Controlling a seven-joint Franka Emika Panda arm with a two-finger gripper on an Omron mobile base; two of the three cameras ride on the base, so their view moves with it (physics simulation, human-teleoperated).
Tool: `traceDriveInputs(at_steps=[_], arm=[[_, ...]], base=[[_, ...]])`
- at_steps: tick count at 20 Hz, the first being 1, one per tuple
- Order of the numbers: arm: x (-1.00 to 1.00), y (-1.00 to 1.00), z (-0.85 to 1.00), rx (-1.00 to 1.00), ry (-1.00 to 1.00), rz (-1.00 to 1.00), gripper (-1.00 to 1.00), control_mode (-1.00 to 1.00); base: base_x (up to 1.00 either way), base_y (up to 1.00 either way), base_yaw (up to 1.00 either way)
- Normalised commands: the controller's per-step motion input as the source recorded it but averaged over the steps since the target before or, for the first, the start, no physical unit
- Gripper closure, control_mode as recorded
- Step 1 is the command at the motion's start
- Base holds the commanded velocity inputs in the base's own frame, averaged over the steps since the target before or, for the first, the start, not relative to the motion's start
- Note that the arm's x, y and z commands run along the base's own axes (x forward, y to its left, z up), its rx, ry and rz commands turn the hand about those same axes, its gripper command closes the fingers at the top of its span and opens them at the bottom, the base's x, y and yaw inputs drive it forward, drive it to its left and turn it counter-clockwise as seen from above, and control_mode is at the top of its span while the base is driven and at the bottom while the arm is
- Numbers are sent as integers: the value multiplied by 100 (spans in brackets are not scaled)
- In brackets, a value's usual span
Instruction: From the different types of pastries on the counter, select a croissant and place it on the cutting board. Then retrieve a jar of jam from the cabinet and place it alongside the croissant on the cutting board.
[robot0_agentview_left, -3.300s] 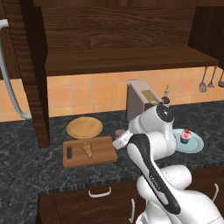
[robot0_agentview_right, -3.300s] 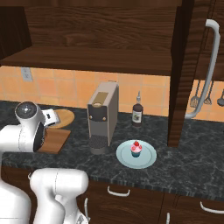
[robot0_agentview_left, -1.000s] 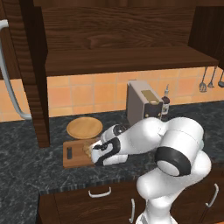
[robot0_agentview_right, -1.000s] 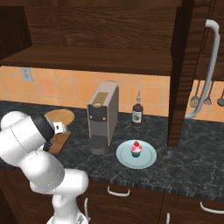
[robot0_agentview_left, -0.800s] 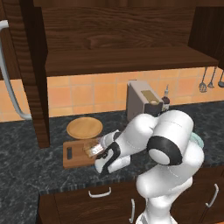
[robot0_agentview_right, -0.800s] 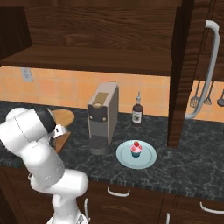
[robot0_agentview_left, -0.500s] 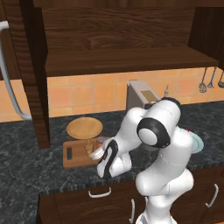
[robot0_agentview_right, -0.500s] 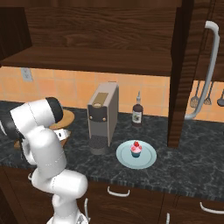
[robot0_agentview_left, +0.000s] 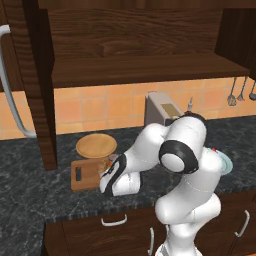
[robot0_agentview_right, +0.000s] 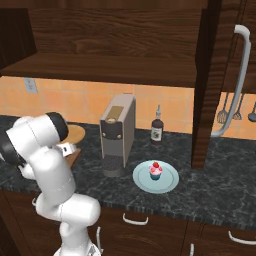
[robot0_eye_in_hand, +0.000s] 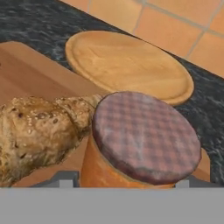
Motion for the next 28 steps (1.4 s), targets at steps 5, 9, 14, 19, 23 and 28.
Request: traceDriveInputs(at_steps=[5,9,14,19,23,28], arm=[[-40,7,-18,0,7,0,-100,-100],[-50,0,1,1,0,0,-100,-100],[-87,-6,26,8,0,0,-100,-100],[-100,-19,55,14,0,0,-100,-100],[-97,-27,77,12,-8,0,-100,-100],[-99,-35,92,8,-23,0,-100,-100]], base=[[0,0,0],[0,0,0],[0,0,0],[0,0,0],[0,0,0],[0,0,0]])
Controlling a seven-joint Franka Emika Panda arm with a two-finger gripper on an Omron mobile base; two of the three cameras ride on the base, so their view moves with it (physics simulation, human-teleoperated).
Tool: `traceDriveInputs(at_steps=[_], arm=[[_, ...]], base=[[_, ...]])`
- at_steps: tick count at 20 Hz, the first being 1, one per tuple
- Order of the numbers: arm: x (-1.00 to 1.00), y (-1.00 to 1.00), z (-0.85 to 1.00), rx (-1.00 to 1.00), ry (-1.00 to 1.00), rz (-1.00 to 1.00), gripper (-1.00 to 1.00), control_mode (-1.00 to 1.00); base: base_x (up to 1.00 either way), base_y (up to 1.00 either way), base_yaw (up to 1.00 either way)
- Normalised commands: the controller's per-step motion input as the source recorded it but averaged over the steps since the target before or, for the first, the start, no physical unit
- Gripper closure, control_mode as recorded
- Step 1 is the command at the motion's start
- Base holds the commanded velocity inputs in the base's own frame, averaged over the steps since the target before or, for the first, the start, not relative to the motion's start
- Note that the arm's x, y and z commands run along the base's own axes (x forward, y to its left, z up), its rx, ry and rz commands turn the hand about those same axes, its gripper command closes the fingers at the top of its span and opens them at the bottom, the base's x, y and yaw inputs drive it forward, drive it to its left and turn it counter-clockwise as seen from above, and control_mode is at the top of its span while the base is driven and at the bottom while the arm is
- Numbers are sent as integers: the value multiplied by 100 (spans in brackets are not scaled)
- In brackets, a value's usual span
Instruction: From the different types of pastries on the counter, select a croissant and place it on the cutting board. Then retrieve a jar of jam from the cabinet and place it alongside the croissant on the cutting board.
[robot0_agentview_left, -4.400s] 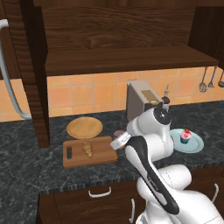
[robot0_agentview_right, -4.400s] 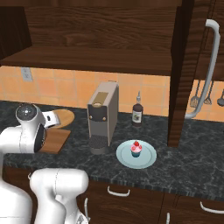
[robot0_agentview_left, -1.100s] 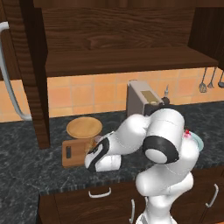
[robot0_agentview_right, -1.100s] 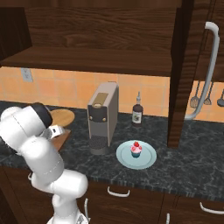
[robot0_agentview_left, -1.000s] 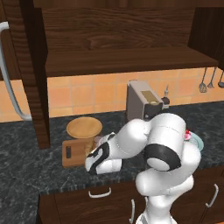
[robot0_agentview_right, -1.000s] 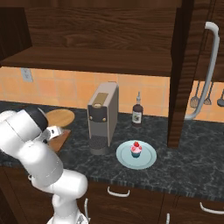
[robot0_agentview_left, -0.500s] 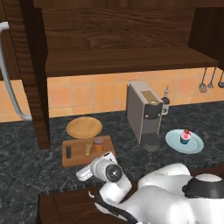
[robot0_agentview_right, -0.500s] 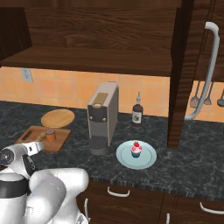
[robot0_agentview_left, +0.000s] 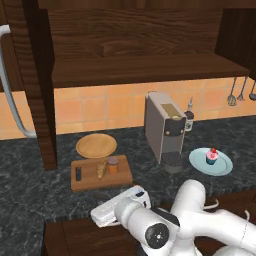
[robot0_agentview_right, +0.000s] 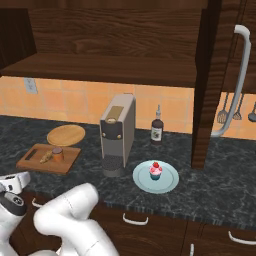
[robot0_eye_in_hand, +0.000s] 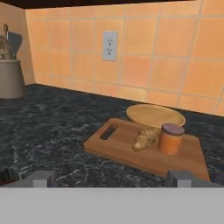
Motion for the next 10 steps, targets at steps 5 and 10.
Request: traceDriveInputs(at_steps=[5,10], arm=[[-100,-36,100,2,-43,0,-100,-100],[-100,-27,100,2,-46,0,-100,-100]], base=[[0,0,0],[0,0,0]])
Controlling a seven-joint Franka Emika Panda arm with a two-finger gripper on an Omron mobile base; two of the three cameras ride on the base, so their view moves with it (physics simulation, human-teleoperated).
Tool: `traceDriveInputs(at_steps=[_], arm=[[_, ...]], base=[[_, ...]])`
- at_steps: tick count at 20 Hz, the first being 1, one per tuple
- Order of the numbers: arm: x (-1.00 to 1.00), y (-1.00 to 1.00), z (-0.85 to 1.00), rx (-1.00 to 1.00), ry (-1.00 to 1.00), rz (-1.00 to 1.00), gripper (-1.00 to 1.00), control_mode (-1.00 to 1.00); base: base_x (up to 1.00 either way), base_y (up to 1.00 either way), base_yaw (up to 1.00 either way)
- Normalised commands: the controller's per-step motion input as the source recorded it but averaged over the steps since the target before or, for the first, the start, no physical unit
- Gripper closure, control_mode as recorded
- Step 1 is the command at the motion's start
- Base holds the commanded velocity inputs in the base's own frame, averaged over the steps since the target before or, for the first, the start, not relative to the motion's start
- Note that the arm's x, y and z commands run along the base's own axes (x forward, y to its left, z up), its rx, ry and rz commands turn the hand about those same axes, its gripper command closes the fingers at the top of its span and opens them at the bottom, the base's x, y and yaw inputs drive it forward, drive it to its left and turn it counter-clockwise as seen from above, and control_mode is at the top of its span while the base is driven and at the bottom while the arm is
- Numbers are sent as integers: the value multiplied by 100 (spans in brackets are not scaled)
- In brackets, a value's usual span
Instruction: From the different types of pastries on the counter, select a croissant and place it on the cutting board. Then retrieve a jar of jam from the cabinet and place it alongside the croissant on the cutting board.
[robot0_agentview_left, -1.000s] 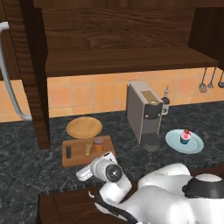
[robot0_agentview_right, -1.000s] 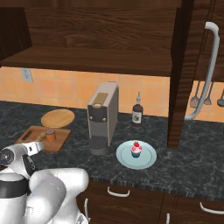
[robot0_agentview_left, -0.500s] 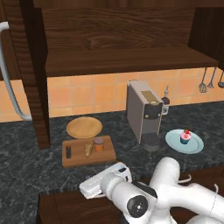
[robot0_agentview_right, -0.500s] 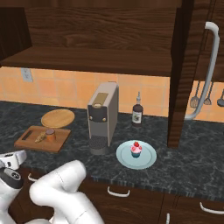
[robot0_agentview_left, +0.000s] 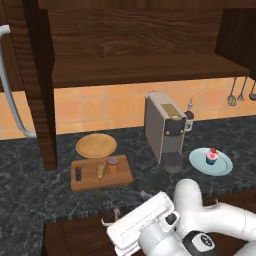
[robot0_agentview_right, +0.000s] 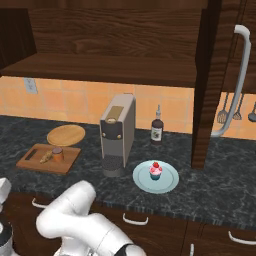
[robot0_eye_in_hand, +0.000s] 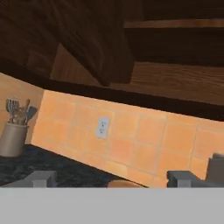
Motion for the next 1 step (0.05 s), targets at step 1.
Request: traceDriveInputs(at_steps=[1], arm=[[-100,-23,100,2,-45,0,-100,-100]], base=[[0,0,0]])
